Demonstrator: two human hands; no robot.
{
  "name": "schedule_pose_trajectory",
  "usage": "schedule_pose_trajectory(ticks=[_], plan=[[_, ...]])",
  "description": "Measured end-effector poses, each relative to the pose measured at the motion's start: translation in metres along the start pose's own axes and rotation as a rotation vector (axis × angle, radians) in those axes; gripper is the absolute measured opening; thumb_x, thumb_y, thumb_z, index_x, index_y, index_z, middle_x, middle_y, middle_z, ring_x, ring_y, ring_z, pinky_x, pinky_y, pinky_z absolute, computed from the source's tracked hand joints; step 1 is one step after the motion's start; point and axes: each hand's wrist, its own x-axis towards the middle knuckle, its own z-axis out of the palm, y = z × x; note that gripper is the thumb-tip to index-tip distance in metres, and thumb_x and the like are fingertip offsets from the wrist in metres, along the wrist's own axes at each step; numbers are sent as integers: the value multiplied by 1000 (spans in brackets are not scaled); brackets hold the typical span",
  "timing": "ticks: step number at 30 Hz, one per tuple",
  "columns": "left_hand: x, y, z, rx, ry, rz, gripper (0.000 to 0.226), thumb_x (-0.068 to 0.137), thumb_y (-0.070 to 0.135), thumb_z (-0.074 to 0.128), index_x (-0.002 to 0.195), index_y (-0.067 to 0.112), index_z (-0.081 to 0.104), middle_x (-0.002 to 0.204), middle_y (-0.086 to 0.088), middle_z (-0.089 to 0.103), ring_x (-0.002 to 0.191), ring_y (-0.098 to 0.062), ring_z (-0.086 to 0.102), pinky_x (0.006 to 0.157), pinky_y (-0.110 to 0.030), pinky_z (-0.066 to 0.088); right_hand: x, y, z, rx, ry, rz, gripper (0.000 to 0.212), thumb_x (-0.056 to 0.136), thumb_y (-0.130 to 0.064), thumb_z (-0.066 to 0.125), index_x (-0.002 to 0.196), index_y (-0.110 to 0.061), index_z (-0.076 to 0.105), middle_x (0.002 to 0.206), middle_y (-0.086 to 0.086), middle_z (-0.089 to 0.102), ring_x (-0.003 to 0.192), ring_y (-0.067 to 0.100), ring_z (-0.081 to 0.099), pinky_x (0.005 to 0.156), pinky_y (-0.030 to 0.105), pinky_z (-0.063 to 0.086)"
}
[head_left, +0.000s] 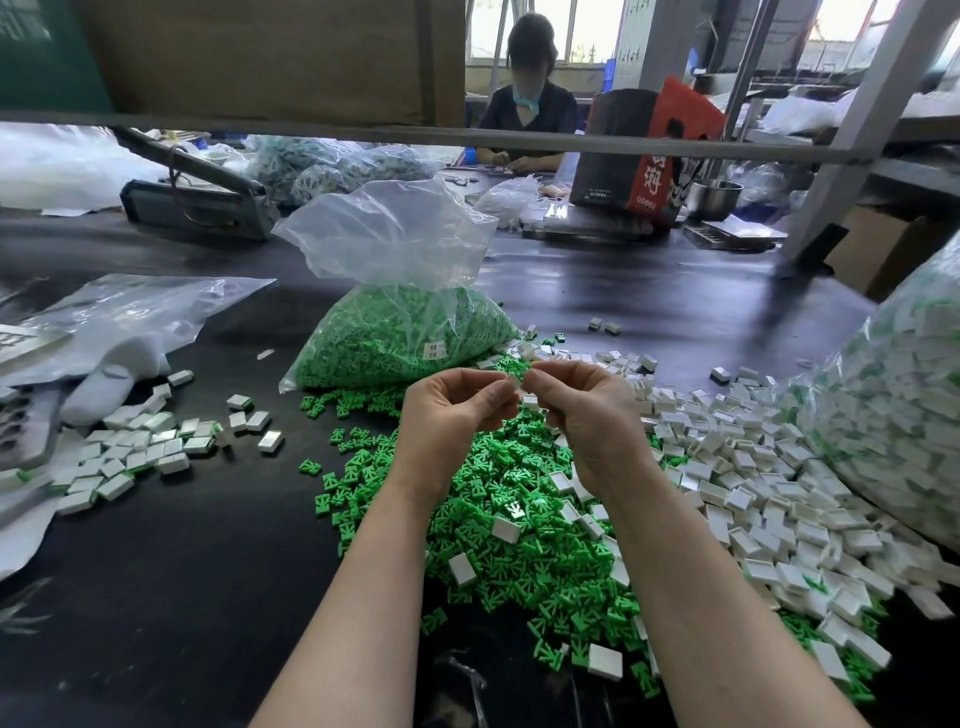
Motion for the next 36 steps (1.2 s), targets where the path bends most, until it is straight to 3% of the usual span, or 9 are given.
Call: schedule_pose_trajectory(ticks=[4, 11, 15, 23, 29, 36], plan=[[0, -1, -3, 34, 20, 35, 10, 81, 15, 76, 89, 9, 74, 81, -11, 75, 76, -21, 71, 69, -24, 56, 1, 0, 0, -117, -4, -64, 10, 79, -7, 78, 82, -13, 71, 64, -8, 68, 55, -1, 58, 51, 13, 43], [2, -2, -5, 67, 26, 63, 14, 79, 20, 78, 90, 11, 75, 83, -12, 74, 78, -23, 70, 73, -27, 58, -3, -1, 1, -174, -9, -110, 6, 84, -10, 74, 82, -13, 70, 80, 9, 73, 62, 2, 64, 54, 11, 45], [2, -2, -4, 90, 25, 76, 13, 80, 17, 78, 89, 9, 75, 81, -11, 74, 76, -22, 70, 71, -25, 56, -5, -1, 0, -264, -17, -146, 9, 85, -11, 73, 81, -18, 69, 81, 8, 74, 68, 7, 67, 56, 11, 45], [-1, 0, -4, 130, -14, 98, 6, 82, 14, 75, 87, 12, 75, 81, -8, 75, 79, -26, 71, 74, -26, 57, -5, -1, -2, -296, -40, -135, 9, 86, -11, 72, 80, -17, 70, 74, 3, 74, 59, 1, 64, 53, 11, 44], [1, -1, -5, 213, -14, 121, 5, 82, 13, 76, 82, 18, 75, 78, -8, 74, 81, -33, 70, 78, -39, 60, -3, -2, -5, -386, -68, -127, 10, 87, -9, 71, 78, -15, 70, 73, 4, 73, 59, 1, 64, 53, 10, 44], [0, -2, -7, 261, -15, 144, 10, 81, 4, 75, 81, 14, 76, 72, -8, 73, 66, -14, 67, 69, -26, 57, -4, -3, -7, -468, -108, -138, 5, 86, -9, 72, 81, -9, 72, 70, 5, 73, 52, -2, 60, 50, 9, 41]])
